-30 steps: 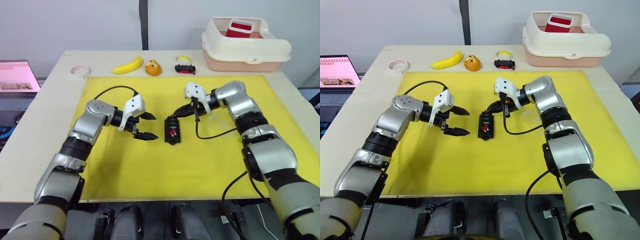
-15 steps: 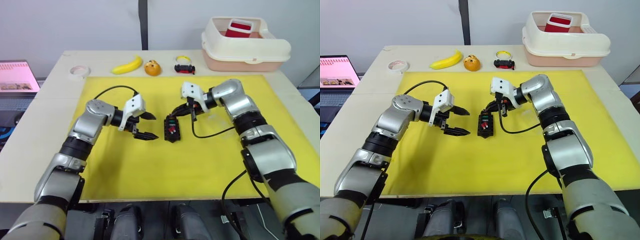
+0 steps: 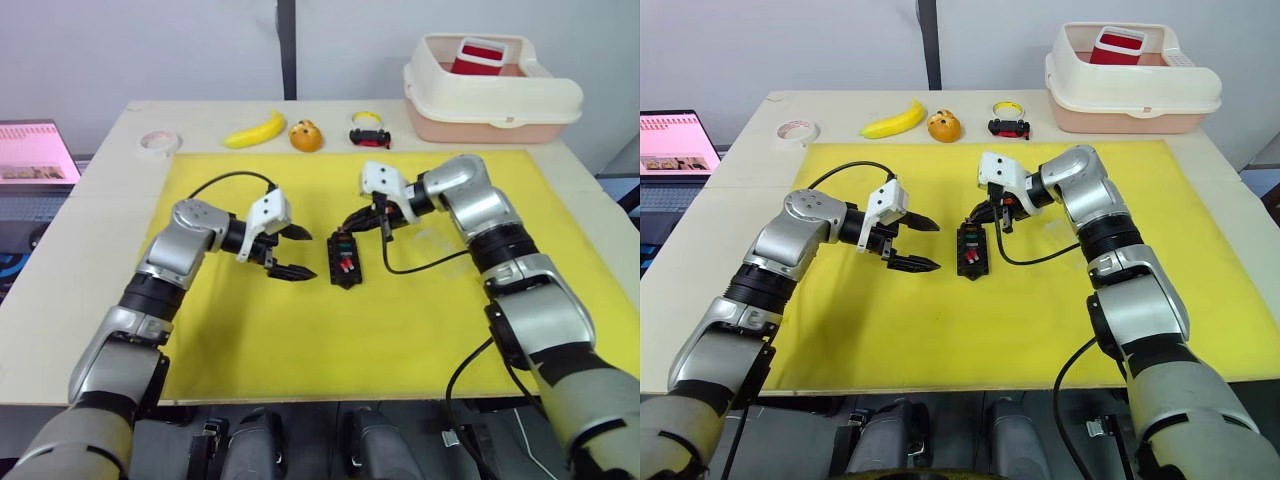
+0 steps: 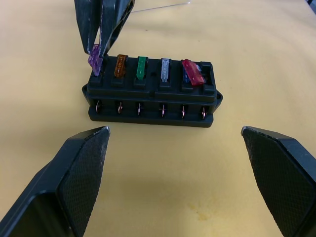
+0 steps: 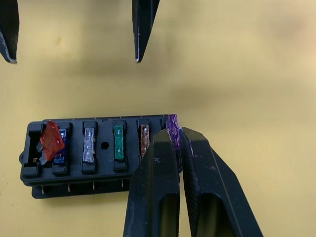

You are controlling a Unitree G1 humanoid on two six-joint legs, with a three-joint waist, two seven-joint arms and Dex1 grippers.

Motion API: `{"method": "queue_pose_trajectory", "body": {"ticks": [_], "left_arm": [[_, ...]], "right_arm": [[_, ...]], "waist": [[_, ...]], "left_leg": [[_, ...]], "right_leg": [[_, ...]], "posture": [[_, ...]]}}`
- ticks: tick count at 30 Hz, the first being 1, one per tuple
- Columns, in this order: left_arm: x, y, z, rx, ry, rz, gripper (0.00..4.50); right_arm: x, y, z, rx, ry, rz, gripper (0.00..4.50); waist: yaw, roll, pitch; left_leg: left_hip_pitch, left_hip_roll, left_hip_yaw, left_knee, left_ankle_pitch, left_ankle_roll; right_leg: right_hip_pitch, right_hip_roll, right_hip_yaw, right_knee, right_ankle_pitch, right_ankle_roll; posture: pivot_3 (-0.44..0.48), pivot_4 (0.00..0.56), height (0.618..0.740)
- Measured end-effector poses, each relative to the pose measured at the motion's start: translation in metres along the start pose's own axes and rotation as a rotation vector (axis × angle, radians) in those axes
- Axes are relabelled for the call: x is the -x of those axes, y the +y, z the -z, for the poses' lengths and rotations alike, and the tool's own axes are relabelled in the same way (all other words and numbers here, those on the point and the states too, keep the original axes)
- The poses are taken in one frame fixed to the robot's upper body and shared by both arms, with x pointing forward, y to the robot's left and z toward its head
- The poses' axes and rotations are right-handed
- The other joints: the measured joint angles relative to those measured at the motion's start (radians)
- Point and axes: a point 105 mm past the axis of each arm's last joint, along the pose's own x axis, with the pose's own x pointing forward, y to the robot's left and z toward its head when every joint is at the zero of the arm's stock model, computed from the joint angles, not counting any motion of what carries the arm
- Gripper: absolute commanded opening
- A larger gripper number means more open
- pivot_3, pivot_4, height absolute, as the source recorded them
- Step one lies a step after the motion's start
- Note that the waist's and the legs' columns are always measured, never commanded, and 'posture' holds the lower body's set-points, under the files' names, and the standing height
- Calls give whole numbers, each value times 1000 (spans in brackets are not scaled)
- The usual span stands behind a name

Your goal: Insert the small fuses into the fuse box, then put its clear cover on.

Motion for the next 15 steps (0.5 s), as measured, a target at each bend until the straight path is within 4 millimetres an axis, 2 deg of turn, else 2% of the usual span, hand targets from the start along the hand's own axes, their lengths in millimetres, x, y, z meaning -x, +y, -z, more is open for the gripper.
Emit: {"method": "queue_pose_trajectory", "body": {"ticks": [15], "left_arm": [[-1, 0, 0, 0, -3, 2, 4500]], "right_arm": [[-4, 0, 4, 29, 29, 15, 22]], "waist": [[0, 0, 0]], "left_leg": [[0, 0, 0, 0, 0, 0]], "right_leg": [[0, 0, 0, 0, 0, 0]], "posture": [[0, 150, 739]]}}
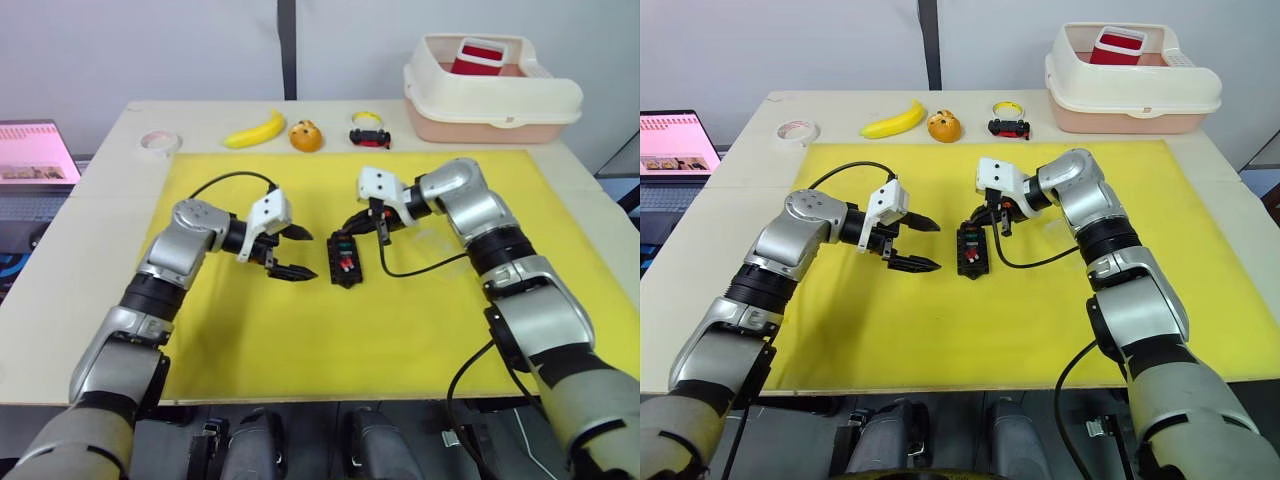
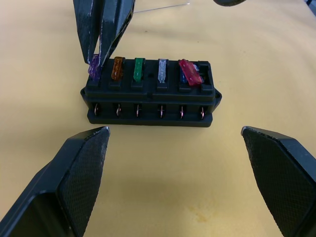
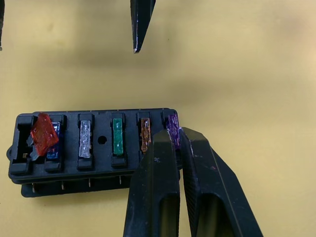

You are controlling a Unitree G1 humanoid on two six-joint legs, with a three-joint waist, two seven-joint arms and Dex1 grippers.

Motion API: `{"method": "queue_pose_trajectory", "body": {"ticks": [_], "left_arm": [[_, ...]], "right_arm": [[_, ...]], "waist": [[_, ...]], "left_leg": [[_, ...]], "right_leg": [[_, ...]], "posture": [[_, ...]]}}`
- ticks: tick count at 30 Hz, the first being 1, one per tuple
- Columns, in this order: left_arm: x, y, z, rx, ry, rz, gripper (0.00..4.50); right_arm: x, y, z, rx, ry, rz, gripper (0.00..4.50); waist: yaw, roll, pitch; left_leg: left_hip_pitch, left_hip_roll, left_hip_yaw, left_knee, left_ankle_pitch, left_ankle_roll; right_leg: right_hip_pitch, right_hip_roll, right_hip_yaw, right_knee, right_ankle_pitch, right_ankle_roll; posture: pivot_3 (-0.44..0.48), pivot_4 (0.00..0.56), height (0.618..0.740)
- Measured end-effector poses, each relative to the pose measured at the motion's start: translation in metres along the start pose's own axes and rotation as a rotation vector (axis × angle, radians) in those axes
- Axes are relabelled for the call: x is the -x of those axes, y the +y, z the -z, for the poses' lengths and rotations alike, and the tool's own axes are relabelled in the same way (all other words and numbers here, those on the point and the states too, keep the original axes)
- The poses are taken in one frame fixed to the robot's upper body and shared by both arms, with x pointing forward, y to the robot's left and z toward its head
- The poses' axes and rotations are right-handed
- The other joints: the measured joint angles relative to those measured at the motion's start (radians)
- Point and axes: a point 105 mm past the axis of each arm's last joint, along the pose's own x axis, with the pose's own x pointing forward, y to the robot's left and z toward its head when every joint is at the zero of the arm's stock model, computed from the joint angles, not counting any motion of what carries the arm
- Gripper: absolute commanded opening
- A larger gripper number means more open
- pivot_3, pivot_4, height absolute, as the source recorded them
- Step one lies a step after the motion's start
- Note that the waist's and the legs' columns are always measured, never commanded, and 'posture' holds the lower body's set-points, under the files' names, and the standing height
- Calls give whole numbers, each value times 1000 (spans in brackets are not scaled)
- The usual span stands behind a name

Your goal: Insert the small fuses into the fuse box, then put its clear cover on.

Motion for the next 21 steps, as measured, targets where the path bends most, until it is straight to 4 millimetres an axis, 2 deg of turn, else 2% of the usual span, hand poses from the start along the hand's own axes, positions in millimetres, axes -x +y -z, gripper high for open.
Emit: {"method": "queue_pose_trajectory", "body": {"ticks": [21], "left_arm": [[0, 0, 0, 0, -1, -4, 4500]], "right_arm": [[1, 0, -2, 14, 29, -15, 22]], "waist": [[0, 0, 0]], "left_leg": [[0, 0, 0, 0, 0, 0]], "right_leg": [[0, 0, 0, 0, 0, 0]], "posture": [[0, 150, 739]]}}
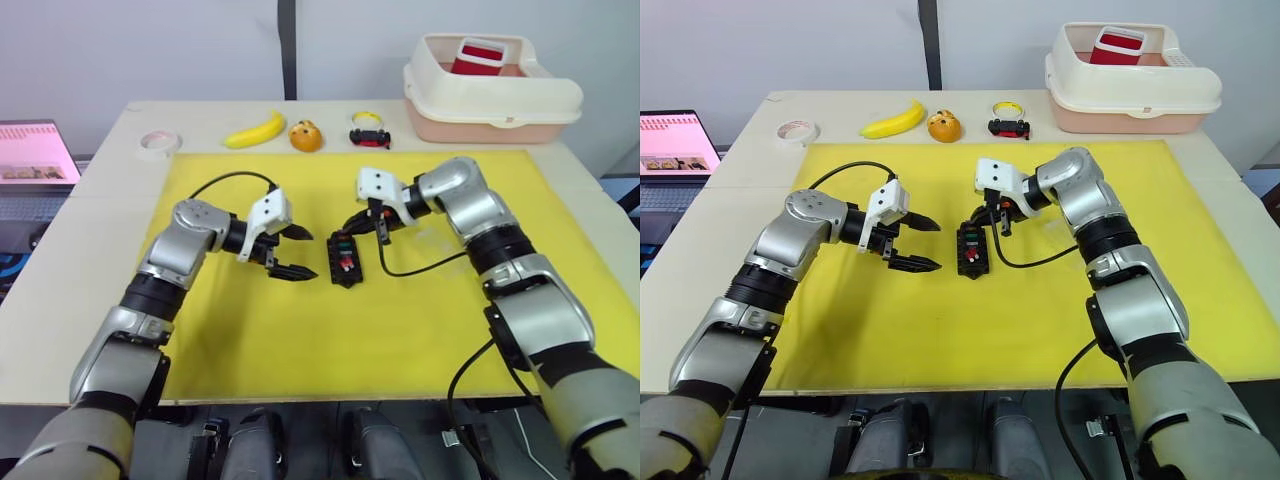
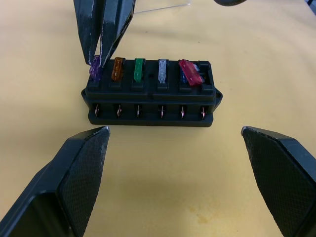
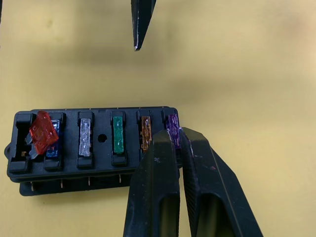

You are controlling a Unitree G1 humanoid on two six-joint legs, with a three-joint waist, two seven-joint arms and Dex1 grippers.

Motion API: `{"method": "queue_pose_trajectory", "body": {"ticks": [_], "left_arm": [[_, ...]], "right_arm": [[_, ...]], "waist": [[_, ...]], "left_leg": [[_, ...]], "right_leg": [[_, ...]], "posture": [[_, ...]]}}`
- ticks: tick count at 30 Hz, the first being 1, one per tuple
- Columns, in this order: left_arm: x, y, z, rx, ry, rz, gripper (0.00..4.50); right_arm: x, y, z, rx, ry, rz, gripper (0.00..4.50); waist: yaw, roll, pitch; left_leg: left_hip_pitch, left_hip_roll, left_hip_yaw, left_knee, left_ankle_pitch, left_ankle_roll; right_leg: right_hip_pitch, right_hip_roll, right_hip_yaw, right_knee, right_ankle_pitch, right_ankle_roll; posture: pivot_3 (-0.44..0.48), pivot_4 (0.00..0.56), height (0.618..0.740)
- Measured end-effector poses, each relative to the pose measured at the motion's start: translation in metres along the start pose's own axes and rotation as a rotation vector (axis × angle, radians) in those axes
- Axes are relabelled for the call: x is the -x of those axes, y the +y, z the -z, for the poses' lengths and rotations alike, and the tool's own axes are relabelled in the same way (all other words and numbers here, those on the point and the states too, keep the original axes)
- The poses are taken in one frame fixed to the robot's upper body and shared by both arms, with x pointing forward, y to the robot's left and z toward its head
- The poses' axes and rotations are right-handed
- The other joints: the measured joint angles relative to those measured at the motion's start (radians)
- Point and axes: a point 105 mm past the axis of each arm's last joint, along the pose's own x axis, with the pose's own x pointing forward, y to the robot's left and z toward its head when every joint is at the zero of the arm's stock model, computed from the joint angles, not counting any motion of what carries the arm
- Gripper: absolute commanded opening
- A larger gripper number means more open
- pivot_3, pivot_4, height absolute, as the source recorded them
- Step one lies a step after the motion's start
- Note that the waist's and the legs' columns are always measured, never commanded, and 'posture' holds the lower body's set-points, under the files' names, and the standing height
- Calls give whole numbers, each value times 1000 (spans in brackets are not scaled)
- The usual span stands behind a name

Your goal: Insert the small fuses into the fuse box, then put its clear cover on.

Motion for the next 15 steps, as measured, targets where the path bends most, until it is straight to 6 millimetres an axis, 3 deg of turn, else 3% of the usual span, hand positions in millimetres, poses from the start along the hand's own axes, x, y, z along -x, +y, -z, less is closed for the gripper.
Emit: {"method": "queue_pose_trajectory", "body": {"ticks": [15], "left_arm": [[-1, 0, 0, 0, -2, -2, 4500]], "right_arm": [[0, 0, -3, 32, 41, -20, 22]], "waist": [[1, 0, 0]], "left_leg": [[0, 0, 0, 0, 0, 0]], "right_leg": [[0, 0, 0, 0, 0, 0]], "posture": [[0, 150, 739]]}}
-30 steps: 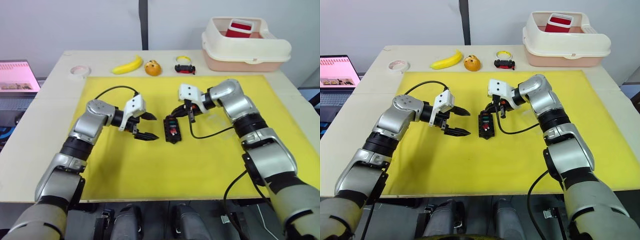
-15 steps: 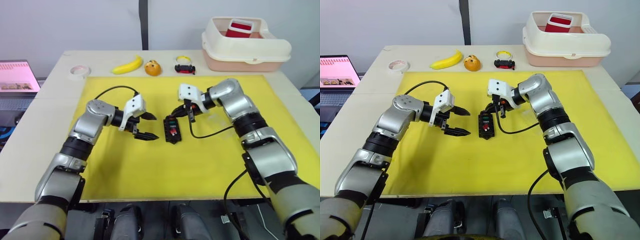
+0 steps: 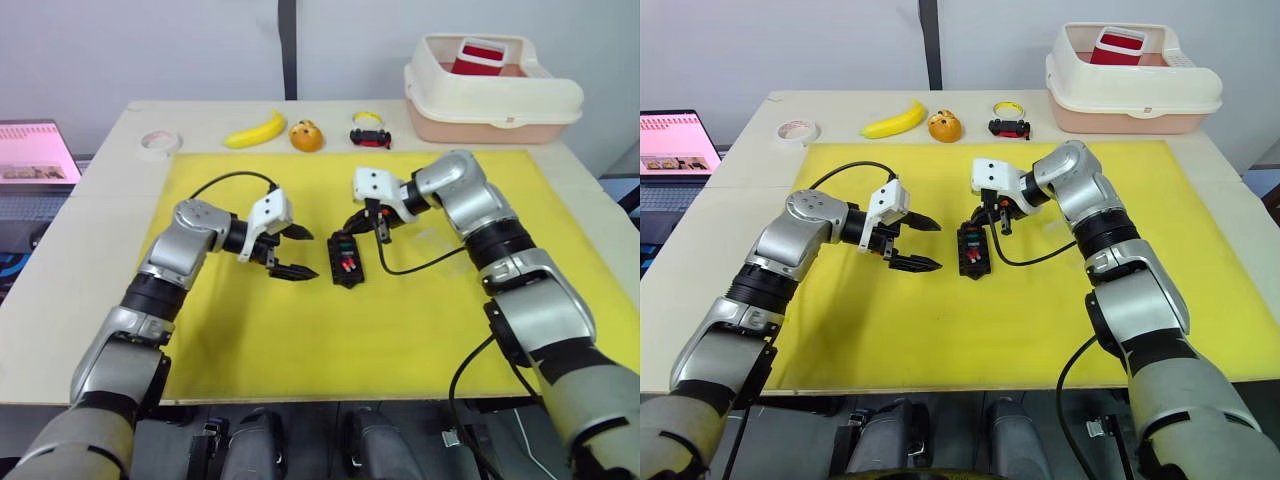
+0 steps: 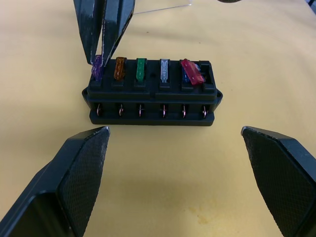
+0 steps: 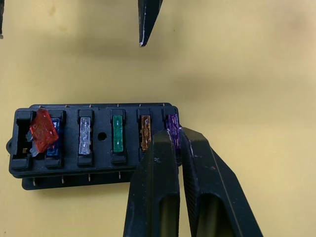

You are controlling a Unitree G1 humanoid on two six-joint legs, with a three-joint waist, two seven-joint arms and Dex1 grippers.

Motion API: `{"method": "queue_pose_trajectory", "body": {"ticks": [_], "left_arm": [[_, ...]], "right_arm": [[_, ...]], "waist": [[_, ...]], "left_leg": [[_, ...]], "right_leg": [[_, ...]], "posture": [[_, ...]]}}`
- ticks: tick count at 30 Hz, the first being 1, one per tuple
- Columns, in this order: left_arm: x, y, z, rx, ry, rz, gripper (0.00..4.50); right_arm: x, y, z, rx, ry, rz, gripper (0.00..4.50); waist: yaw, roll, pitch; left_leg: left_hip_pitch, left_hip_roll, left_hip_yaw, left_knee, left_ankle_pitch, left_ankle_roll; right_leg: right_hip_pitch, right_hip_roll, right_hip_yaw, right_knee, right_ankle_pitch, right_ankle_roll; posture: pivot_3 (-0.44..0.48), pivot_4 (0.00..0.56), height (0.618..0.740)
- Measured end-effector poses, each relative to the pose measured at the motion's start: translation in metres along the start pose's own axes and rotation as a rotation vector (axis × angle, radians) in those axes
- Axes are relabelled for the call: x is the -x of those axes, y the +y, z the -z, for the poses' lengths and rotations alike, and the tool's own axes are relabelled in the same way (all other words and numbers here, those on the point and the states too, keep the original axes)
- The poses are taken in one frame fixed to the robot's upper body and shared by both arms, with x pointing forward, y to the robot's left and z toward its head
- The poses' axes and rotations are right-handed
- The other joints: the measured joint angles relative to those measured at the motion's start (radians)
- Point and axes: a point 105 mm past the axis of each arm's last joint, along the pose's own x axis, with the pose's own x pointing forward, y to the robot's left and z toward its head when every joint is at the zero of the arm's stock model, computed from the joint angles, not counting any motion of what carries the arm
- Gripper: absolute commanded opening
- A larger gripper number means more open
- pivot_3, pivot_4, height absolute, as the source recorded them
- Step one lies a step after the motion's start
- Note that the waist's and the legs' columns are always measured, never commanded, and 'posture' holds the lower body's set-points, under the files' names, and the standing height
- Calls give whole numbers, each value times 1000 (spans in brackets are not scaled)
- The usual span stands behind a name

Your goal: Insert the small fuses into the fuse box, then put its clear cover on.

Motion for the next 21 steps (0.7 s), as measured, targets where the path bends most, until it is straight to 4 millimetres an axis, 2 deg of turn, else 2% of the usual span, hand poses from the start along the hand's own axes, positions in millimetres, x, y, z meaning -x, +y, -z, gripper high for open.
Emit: {"method": "queue_pose_trajectory", "body": {"ticks": [9, 12, 16, 17, 19, 21], "left_arm": [[0, 0, 0, 0, 0, 1, 4500], [0, 0, 0, 0, 0, 0, 4500], [0, 0, 0, 0, -1, 1, 4500], [0, 0, 0, 0, -1, 0, 4500], [0, 0, 0, 0, -1, 0, 4500], [0, 0, 0, 0, -1, 0, 4500]], "right_arm": [[1, 0, 0, -3, 2, -4, 22], [2, 1, 1, -3, 5, -10, 1068], [2, 1, 1, -4, 2, -7, 3011], [3, 0, 1, -3, 1, -6, 3619], [3, 0, 0, 0, -1, -3, 4482], [3, 0, -1, 2, -2, -2, 4482]], "waist": [[1, 0, 0], [1, 0, 0], [0, 0, 0], [0, 0, 0], [0, 0, 0], [0, 0, 0]], "left_leg": [[0, 0, 0, 0, 0, 0], [0, 0, 0, 0, 0, 0], [0, 0, 0, 0, 0, 0], [0, 0, 0, 0, 0, 0], [0, 0, 0, 0, 0, 0], [0, 0, 0, 0, 0, 0]], "right_leg": [[0, 0, 0, 0, 0, 0], [0, 0, 0, 0, 0, 0], [0, 0, 0, 0, 0, 0], [0, 0, 0, 0, 0, 0], [0, 0, 0, 0, 0, 0], [0, 0, 0, 0, 0, 0]], "posture": [[0, 150, 739], [0, 150, 739], [0, 150, 739], [0, 150, 739], [0, 150, 739], [0, 150, 739]]}}
